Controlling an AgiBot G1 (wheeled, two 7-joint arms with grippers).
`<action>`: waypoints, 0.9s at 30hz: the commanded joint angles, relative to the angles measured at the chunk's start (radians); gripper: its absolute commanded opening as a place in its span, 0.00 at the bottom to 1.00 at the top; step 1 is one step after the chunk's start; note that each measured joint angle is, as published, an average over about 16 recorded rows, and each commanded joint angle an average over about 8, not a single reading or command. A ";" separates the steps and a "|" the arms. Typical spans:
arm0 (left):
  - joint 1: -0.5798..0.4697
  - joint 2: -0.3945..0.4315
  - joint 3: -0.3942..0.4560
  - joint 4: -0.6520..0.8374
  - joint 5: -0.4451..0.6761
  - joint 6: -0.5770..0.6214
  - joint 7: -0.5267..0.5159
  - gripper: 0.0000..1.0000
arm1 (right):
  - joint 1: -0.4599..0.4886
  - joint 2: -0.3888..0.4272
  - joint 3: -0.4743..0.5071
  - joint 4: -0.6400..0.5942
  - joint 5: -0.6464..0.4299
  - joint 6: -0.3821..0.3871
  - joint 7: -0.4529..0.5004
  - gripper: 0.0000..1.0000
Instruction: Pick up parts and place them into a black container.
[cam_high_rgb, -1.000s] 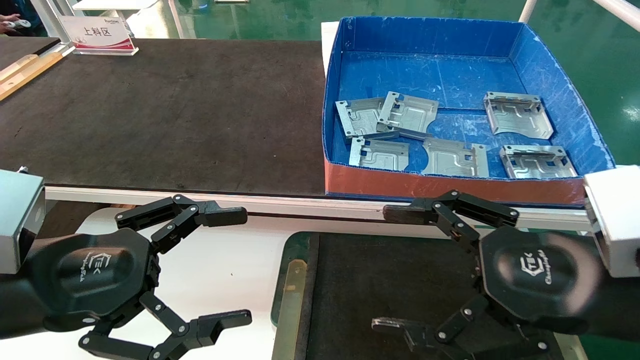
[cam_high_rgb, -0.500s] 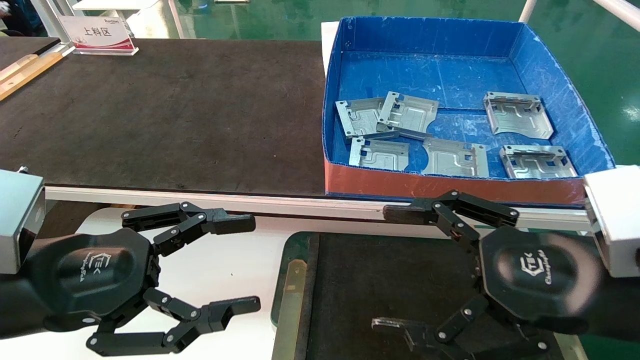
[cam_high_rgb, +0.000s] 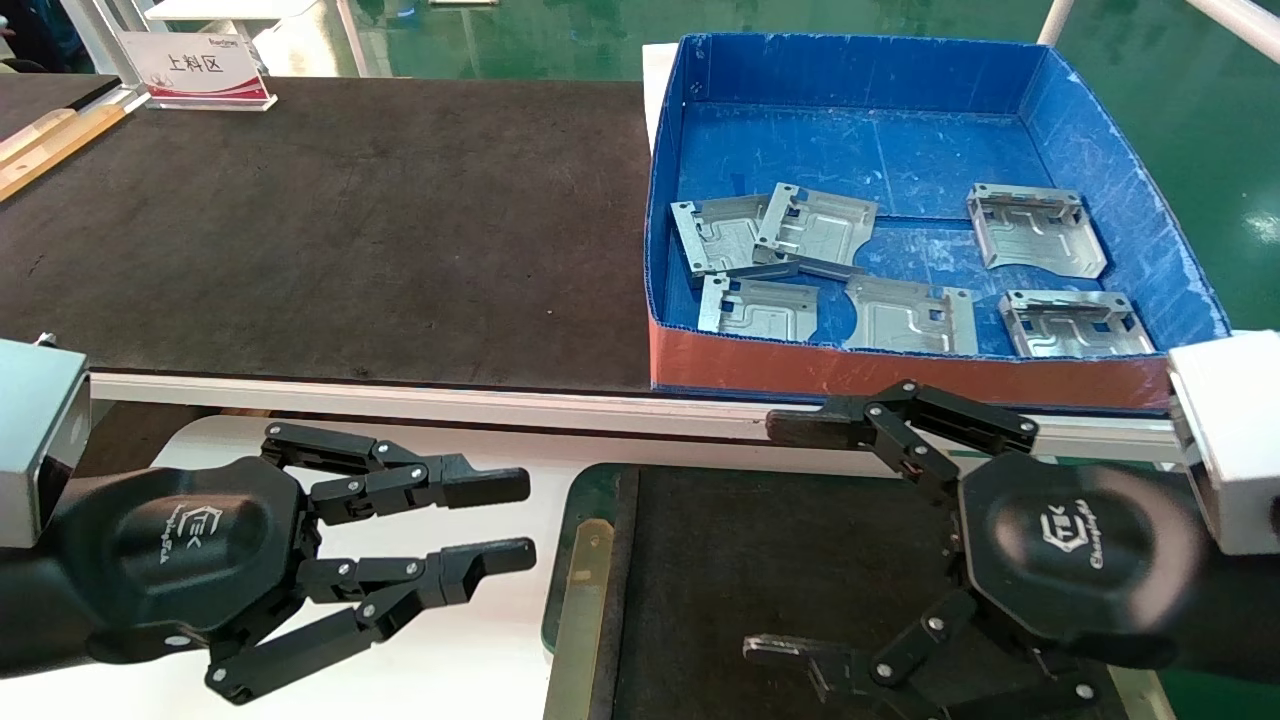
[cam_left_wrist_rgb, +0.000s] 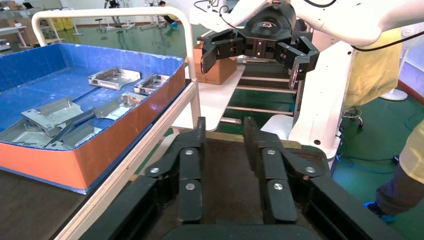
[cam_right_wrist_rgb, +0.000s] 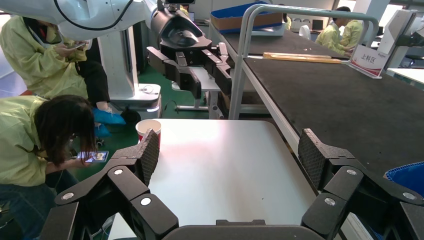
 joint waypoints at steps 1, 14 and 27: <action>0.000 0.000 0.000 0.000 0.000 0.000 0.000 0.00 | 0.000 0.000 0.000 0.000 0.000 0.000 0.000 1.00; 0.000 0.000 0.000 0.000 0.000 0.000 0.000 0.50 | 0.000 0.000 0.000 0.000 0.000 0.000 0.000 1.00; 0.000 0.000 0.000 0.000 0.000 0.000 0.000 1.00 | 0.000 0.000 0.000 0.000 0.000 0.000 0.000 1.00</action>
